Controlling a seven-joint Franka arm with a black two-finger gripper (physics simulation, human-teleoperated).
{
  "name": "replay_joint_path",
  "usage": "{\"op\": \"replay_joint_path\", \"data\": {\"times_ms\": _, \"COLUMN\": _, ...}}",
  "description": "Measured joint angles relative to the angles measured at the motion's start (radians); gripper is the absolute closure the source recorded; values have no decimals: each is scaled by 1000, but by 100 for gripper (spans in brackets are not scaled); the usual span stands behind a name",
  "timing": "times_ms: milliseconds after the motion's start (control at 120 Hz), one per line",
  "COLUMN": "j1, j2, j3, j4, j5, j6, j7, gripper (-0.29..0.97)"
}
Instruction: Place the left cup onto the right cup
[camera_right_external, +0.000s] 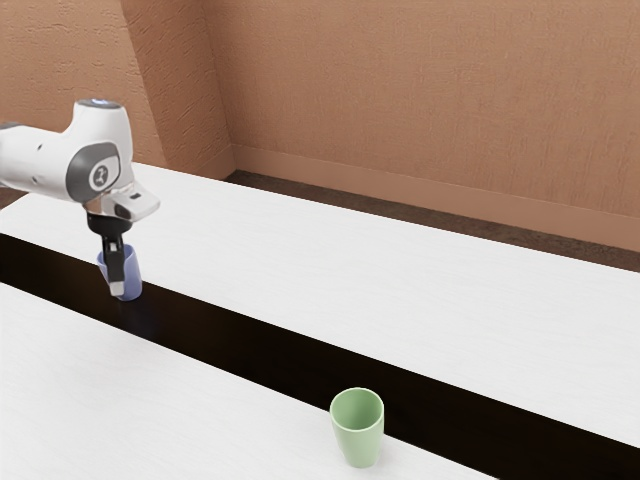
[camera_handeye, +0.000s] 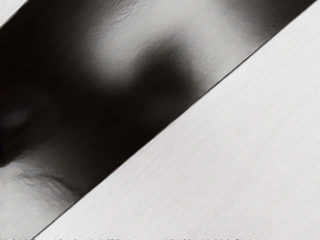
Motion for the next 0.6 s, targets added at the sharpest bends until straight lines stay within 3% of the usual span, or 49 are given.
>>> {"op": "replay_joint_path", "data": {"times_ms": 600, "j1": 46, "j2": 12, "j3": 0, "j4": 38, "j5": 30, "j6": 23, "j7": 76, "gripper": 0}}
